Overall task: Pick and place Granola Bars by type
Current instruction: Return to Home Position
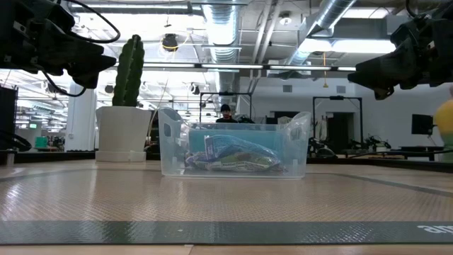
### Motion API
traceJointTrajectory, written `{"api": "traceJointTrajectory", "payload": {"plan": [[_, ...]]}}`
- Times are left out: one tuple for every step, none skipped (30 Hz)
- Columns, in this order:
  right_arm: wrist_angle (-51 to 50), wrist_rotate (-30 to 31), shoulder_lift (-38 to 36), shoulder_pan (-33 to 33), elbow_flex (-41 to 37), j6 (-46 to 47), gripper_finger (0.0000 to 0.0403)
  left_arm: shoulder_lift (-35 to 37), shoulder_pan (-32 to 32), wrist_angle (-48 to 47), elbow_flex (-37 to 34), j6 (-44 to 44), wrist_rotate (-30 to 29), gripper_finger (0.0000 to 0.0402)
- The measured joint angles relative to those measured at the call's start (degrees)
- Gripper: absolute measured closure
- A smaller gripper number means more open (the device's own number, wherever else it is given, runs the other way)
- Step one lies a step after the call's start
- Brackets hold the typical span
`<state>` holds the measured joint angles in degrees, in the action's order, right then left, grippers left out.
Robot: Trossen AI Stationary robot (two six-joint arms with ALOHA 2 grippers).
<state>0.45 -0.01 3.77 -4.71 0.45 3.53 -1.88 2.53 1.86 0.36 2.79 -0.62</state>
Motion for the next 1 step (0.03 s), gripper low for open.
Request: {"api": "traceJointTrajectory", "payload": {"plan": [[0.00,0.00,0.01,0.02,0.00,-0.01,0.0234,0.01,0.01,0.00,0.01,0.00,0.00,0.0233]]}}
